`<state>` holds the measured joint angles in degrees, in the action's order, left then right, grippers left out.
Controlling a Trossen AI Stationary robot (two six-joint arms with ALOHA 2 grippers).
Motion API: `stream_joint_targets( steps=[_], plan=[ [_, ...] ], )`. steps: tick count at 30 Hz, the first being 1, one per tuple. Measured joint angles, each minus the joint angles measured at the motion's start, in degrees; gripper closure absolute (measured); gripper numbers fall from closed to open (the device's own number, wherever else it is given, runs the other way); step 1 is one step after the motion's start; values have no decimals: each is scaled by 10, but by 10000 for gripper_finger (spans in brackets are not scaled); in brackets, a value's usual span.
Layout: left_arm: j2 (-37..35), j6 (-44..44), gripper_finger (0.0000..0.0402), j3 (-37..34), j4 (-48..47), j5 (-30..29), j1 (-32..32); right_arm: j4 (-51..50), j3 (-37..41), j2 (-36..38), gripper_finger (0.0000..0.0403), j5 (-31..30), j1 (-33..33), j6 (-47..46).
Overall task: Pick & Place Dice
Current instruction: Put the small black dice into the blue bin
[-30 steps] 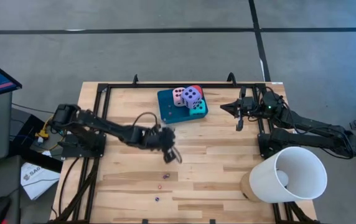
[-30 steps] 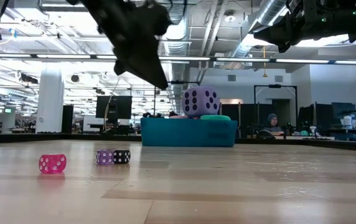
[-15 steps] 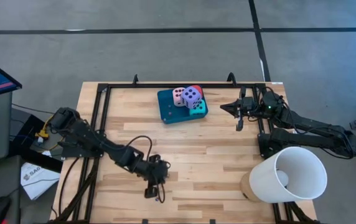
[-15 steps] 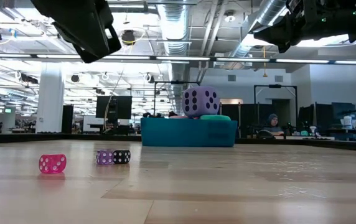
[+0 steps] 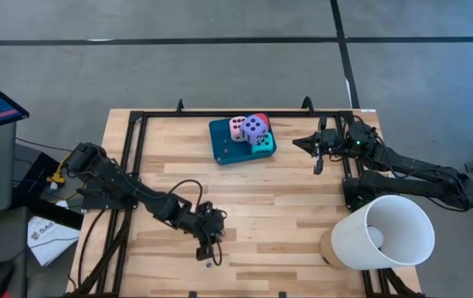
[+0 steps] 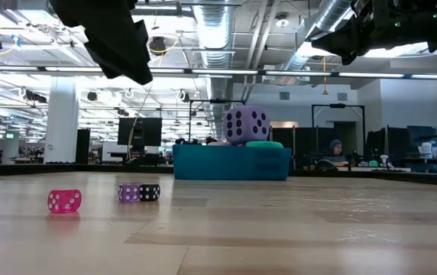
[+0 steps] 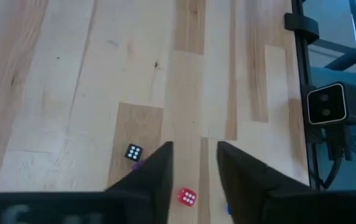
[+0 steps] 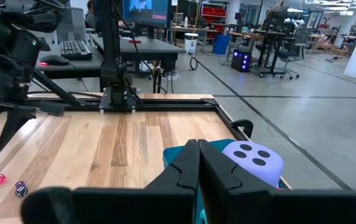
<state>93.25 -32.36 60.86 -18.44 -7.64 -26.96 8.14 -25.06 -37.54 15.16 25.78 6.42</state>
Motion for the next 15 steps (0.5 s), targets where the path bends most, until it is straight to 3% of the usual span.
stream_joint_targets(
  steps=[9, 15],
  plan=[
    [0, 3, 168, 0, 0, 0, 0, 0, 0, 0, 403, 0, 0, 0],
    [0, 4, 134, 0, 0, -2, 0, 0, 0, 0, 403, 0, 0, 0]
  ],
)
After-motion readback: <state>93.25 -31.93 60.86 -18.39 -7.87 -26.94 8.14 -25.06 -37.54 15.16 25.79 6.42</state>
